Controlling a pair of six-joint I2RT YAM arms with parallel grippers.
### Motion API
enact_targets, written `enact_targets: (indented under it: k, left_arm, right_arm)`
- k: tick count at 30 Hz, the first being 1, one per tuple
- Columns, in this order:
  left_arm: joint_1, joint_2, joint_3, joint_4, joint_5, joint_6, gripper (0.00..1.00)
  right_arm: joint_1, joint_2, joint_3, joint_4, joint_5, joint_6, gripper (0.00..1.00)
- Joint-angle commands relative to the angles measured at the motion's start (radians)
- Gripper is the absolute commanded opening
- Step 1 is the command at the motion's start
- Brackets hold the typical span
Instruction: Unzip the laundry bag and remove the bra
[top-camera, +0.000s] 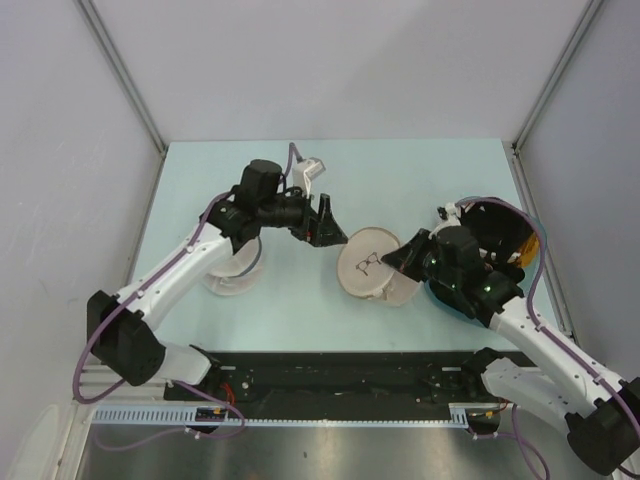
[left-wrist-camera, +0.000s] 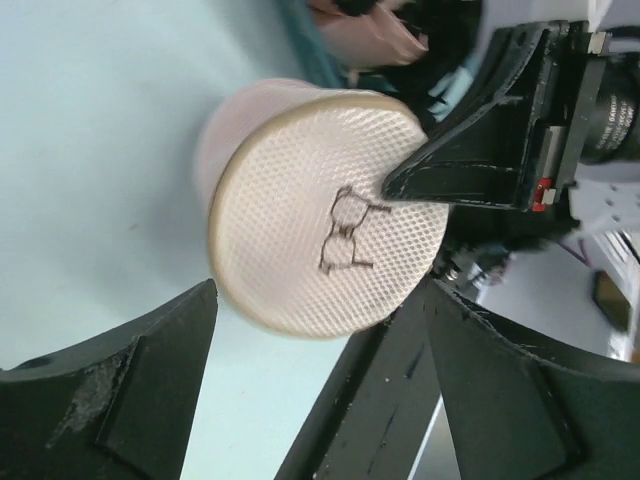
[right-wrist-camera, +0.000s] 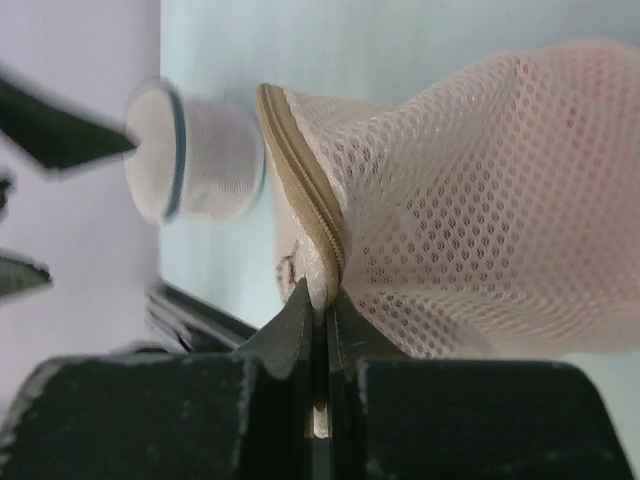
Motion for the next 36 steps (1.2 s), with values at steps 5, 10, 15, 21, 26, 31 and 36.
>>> enact_targets:
  k: [5,10,15,21,26,31,36]
  left_arm:
    - [-0.002,-0.211,-0.178,0.060,-0.161,-0.307,0.84]
    - [-0.004,-0.299,-0.367,0.226,-0.136,-0.499,0.98]
    - [-0.004,-0.282,-0.405,0.321,-0.127,-0.621,1.00]
    - [-0.004,-0.230,-0.482,0.435,-0.135,-0.789,1.00]
    - [-0.007,-0.166,-0.534,0.501,-0.118,-0.879,1.00]
    - [-0.007,-0.099,-0.551,0.584,-0.104,-0.935,1.00]
    - [-0.015,-0.032,-0.537,0.650,-0.099,-0.961,0.93]
  right_arm:
    - [0.088,0.042,-0.028,0.037,0.377,0.622,0.00]
    - [0.084,0.097,-0.030,0.127,0.367,0.702,0.00]
    - [0.084,0.150,-0.031,0.134,0.328,0.722,0.00]
    - [0.080,0.138,-0.056,0.134,0.322,0.751,0.00]
    - [0.058,0.134,-0.059,0.137,0.302,0.752,0.00]
    - [0.049,0.140,-0.057,0.138,0.285,0.754,0.00]
    - [0.046,0.143,-0.060,0.140,0.278,0.748,0.00]
